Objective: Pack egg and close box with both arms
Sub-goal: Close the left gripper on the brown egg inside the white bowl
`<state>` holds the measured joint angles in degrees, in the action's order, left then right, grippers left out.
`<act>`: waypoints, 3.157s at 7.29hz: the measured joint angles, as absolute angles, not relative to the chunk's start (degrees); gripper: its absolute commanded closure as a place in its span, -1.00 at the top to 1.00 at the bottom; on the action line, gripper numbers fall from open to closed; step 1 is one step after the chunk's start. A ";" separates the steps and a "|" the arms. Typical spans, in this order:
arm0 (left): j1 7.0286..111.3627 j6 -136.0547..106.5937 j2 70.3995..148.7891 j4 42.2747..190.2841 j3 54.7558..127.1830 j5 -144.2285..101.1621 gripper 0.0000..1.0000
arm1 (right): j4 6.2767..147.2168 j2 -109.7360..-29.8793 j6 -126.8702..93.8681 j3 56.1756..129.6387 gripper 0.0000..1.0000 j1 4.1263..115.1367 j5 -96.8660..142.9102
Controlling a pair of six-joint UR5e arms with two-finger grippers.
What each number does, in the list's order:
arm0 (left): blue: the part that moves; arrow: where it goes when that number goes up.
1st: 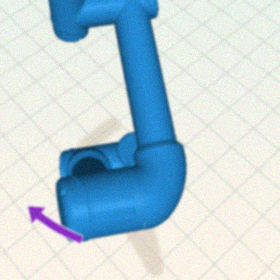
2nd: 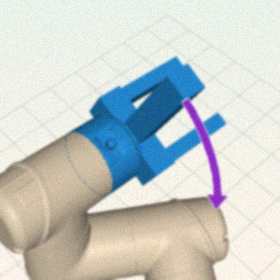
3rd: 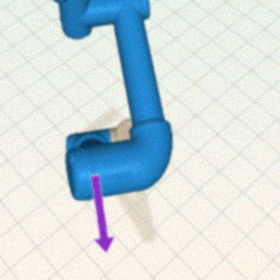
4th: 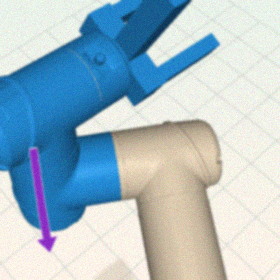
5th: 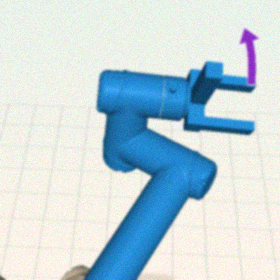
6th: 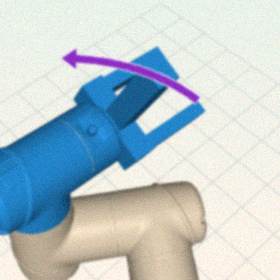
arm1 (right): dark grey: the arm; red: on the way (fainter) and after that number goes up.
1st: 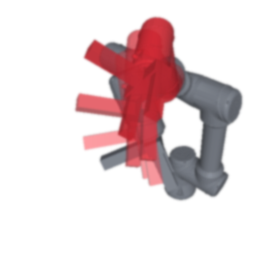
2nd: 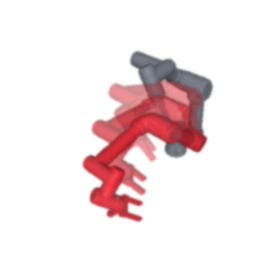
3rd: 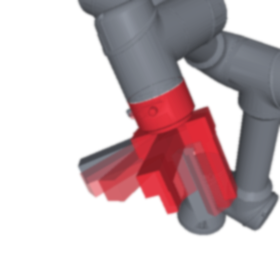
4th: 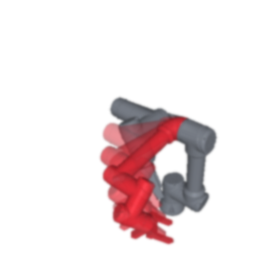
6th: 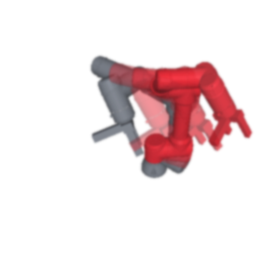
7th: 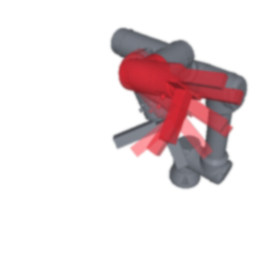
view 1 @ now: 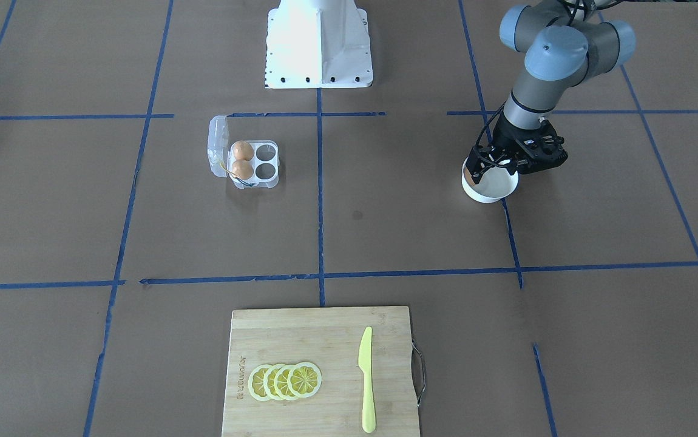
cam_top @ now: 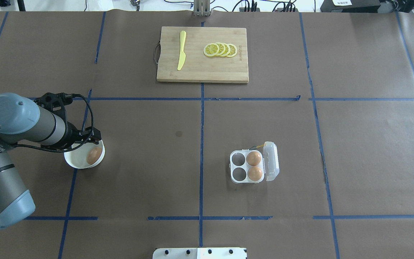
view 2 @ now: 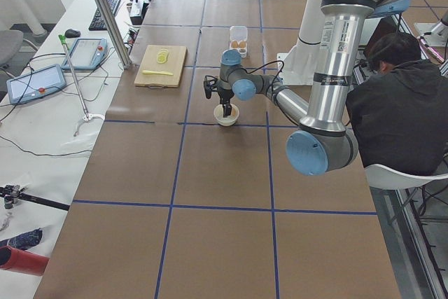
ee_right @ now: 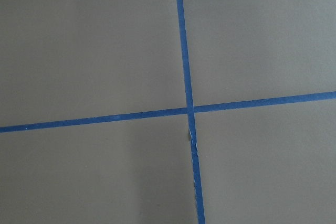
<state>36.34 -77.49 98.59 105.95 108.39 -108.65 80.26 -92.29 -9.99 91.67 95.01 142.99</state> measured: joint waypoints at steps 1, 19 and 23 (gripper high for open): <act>36.17 -77.28 98.56 106.79 107.78 -108.64 0.64 | 80.25 -92.29 -10.01 91.78 1.00 95.01 143.00; 32.52 -77.01 98.09 107.73 106.12 -108.54 -0.56 | 80.33 -92.29 -10.11 92.99 1.00 95.01 143.00; 33.76 -77.08 98.13 106.39 107.86 -108.63 -1.00 | 80.33 -92.28 -10.11 93.10 1.00 95.03 143.00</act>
